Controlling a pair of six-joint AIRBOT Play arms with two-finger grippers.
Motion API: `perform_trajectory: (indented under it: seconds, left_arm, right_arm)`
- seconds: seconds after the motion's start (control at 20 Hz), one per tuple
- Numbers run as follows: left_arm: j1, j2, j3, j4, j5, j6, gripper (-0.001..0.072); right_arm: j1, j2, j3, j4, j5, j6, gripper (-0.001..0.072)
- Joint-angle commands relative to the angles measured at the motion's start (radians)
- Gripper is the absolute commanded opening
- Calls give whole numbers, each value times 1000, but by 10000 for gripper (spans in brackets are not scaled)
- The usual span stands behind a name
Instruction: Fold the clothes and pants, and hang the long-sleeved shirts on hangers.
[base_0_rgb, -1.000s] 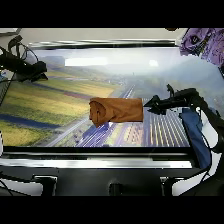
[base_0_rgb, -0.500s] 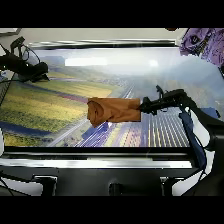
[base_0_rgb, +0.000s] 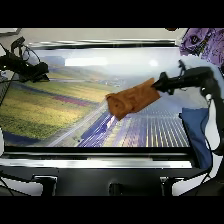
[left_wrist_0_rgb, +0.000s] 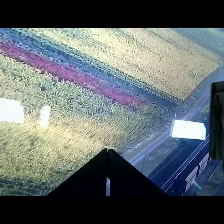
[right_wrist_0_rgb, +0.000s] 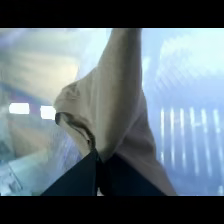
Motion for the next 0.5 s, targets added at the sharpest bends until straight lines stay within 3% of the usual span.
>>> perform_trajectory:
  seconds: [0.0,0.45]
  left_arm:
    - [-1,-1,0,0,-3,0,17]
    - [0,0,0,0,-68,0,17]
  right_arm:
    - [-74,7,141,-79,-27,140,25]
    - [-260,137,222,-294,14,404,25]
